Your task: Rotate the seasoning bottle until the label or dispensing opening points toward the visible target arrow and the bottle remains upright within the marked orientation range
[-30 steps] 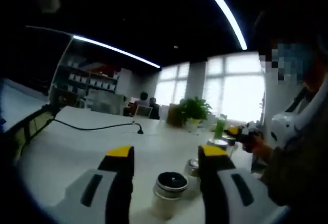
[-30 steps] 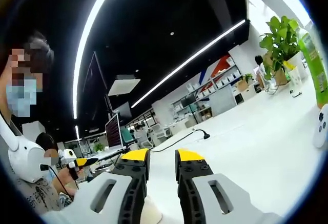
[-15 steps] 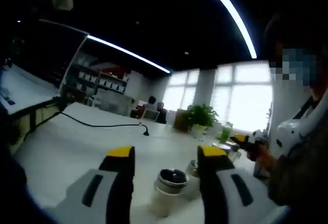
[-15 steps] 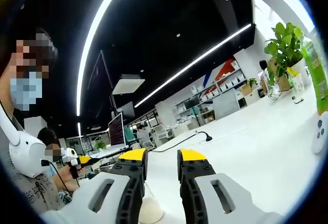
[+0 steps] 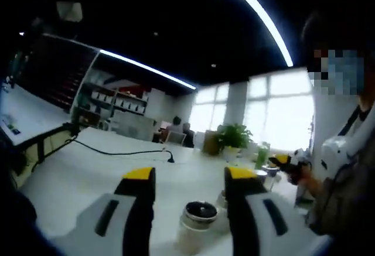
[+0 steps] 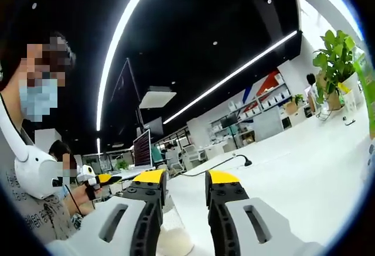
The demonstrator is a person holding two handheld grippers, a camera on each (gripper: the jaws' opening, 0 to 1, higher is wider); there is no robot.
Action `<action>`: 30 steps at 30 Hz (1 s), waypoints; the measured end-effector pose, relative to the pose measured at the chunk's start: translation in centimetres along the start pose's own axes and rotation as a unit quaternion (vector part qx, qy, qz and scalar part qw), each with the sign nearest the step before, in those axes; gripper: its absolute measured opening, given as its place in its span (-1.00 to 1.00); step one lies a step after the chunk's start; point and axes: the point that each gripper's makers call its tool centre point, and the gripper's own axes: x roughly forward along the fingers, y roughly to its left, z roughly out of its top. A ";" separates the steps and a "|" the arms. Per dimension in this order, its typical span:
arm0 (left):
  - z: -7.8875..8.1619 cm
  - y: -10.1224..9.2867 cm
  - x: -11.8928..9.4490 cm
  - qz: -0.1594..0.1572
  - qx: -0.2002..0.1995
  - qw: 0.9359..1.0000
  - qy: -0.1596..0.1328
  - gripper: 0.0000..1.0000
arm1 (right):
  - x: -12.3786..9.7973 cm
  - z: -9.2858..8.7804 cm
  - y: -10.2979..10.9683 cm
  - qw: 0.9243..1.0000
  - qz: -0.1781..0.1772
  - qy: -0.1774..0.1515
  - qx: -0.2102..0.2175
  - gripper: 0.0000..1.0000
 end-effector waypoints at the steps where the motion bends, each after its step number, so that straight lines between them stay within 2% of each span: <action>1: 0.0 0.1 0.0 0.002 0.002 1.000 0.001 -0.01 | 0.0 0.1 0.1 1.000 0.003 -0.001 -0.002 -0.47; 12: -0.5 0.8 0.0 0.012 0.031 0.999 0.016 -0.06 | 0.5 0.1 0.7 1.000 0.017 0.000 -0.009 -0.43; 16: -1.3 1.2 0.0 0.018 0.035 0.999 0.023 -0.07 | 0.5 -0.1 0.5 1.000 0.016 0.003 -0.011 -0.42; 19: -1.9 2.2 0.1 0.026 0.022 0.999 0.034 -0.06 | 0.7 -0.4 -0.4 1.000 0.003 0.012 -0.003 -0.42; 22: -1.3 2.1 -0.1 0.026 0.023 0.999 0.025 -0.06 | 1.1 0.7 0.3 1.000 0.013 -0.008 -0.003 -0.42; 24: -1.3 2.1 -0.3 0.029 0.027 0.999 0.025 -0.06 | 1.3 0.8 0.9 1.000 0.019 -0.008 -0.006 -0.42; 27: -2.1 1.9 -0.8 0.024 0.029 0.999 0.037 -0.07 | 1.2 -0.3 1.1 1.000 0.018 0.011 -0.010 -0.43; 28: -2.6 2.0 -0.9 0.024 0.014 0.998 0.047 -0.07 | 1.1 -0.7 0.8 1.000 0.011 0.017 -0.008 -0.43; 30: -2.4 2.2 -0.8 0.024 0.011 0.999 0.046 -0.06 | 1.1 -0.6 0.6 1.000 0.008 0.015 -0.007 -0.43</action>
